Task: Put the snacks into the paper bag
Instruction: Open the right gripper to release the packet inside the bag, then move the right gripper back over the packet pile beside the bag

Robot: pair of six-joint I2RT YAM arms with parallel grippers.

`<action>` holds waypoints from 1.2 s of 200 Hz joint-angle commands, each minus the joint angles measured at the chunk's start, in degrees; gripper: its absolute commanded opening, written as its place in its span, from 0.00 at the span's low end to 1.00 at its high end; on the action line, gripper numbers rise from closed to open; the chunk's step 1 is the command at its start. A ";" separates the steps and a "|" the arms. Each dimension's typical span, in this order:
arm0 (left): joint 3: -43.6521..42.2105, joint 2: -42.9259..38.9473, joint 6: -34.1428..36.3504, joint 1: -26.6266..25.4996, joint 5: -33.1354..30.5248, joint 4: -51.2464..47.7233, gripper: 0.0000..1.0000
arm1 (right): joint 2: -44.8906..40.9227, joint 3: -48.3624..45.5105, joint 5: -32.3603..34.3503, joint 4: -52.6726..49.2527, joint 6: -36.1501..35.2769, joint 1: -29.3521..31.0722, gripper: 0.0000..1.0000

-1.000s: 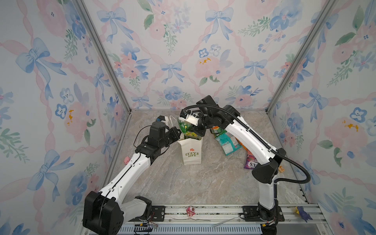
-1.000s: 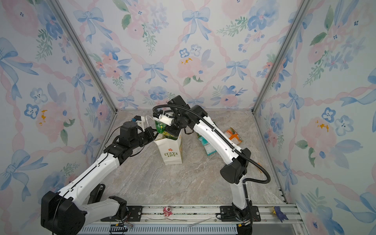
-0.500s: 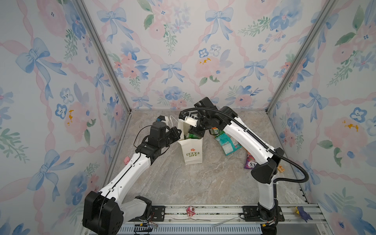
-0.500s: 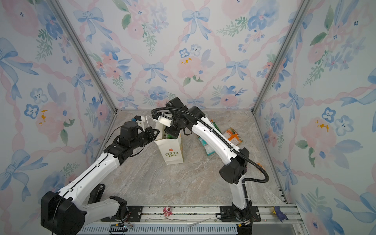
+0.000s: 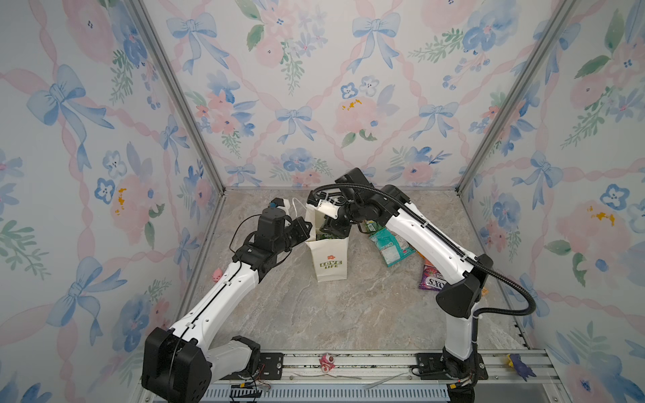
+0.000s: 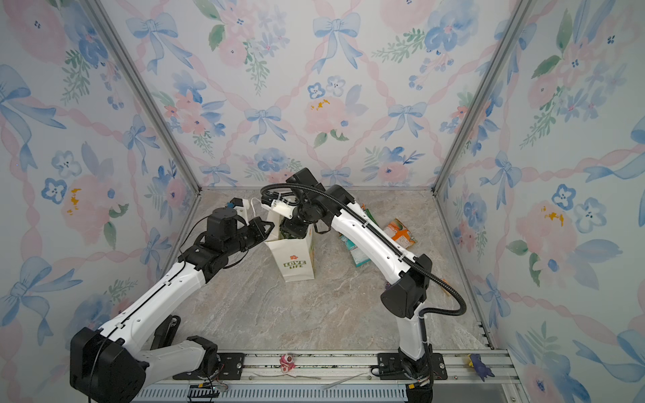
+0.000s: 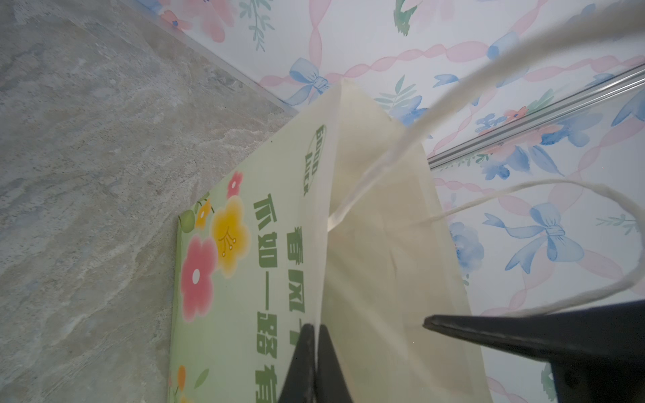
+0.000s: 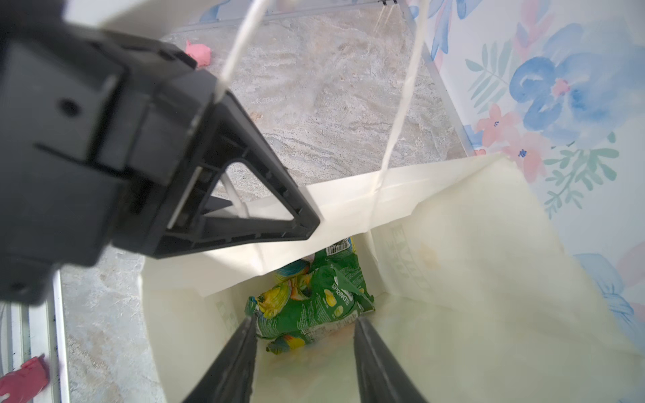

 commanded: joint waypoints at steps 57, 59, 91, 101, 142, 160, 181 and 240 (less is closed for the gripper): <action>2.35 0.63 0.46 -0.17 0.79 1.65 0.00 | -16.55 -13.38 -10.66 12.51 5.72 -3.24 0.64; 2.39 0.74 0.47 -0.21 0.76 1.66 0.00 | -17.42 -13.92 -10.70 12.95 5.88 -3.33 0.65; 2.92 1.70 0.89 -0.25 1.31 1.68 0.00 | -26.82 -23.07 -9.50 19.82 7.77 -4.35 0.78; 3.23 2.09 1.03 -0.22 1.60 1.75 0.00 | -29.43 -25.95 -8.38 21.82 8.51 -4.88 0.81; 4.49 3.40 2.13 -0.21 2.73 1.73 0.00 | -37.04 -34.22 -3.32 25.37 12.43 -7.94 0.91; 4.65 3.62 2.27 -0.25 2.98 1.92 0.00 | -39.19 -36.89 0.64 25.33 12.75 -8.34 0.96; 4.62 3.93 2.38 -0.17 3.89 2.63 0.00 | -40.66 -39.63 6.67 25.29 14.02 -8.69 0.98; 4.55 5.13 2.59 -0.23 5.78 3.82 0.00 | -43.13 -48.70 16.85 27.68 23.90 -15.13 0.96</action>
